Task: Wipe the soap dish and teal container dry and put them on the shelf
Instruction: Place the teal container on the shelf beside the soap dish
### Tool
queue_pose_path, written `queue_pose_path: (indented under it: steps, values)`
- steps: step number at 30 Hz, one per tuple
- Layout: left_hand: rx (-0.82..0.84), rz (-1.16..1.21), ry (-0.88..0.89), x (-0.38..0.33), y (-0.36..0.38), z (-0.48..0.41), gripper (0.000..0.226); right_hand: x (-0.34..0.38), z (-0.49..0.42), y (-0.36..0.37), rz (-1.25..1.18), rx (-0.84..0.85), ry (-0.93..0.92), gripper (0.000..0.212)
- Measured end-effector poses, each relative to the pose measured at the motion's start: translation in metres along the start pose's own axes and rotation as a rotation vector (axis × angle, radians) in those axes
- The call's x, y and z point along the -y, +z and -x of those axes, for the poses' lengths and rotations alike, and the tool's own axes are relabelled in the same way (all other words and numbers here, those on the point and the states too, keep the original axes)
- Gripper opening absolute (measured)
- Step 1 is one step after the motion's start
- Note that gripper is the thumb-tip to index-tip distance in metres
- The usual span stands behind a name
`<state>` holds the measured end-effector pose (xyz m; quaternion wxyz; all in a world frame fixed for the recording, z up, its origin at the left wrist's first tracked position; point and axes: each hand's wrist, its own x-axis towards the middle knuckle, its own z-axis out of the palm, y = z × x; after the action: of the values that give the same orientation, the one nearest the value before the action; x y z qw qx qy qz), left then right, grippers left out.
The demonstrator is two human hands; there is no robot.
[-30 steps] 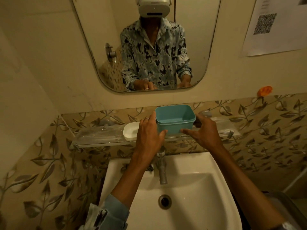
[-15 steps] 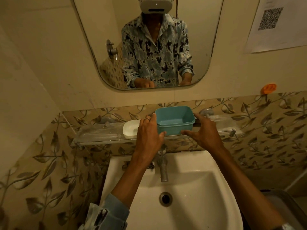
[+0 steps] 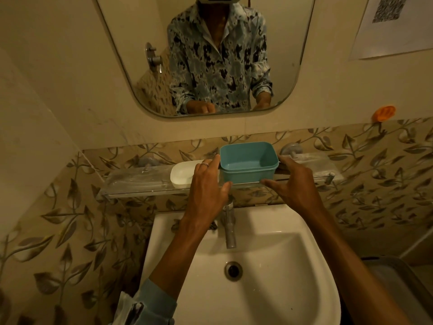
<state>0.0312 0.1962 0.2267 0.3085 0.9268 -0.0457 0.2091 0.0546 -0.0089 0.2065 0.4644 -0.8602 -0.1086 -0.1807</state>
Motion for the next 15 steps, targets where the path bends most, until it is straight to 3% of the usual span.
queue_pose_path:
  steps: [2, 4, 7, 11, 15]
  values:
    - [-0.095, 0.035, 0.042, 0.004, -0.004, 0.008, 0.063, 0.004, 0.005, -0.001, 0.038, -0.035, -0.005, 0.07]
    - [-0.186, 0.082, 0.097, 0.014, -0.006, 0.022, 0.038, 0.004, 0.016, -0.003, 0.077, -0.116, -0.028, 0.071]
    - [-0.172, 0.069, -0.027, 0.047, 0.003, 0.046, 0.008, -0.003, 0.044, -0.002, 0.106, -0.228, -0.126, 0.064]
    - [0.147, -0.159, -0.383, 0.115, 0.038, 0.072, 0.009, -0.025, 0.095, 0.013, 0.113, -0.214, -0.106, 0.056]
    - [0.325, -0.228, -0.502, 0.159, 0.067, 0.072, 0.036, -0.043, 0.14, 0.03, 0.092, -0.059, 0.053, 0.058]
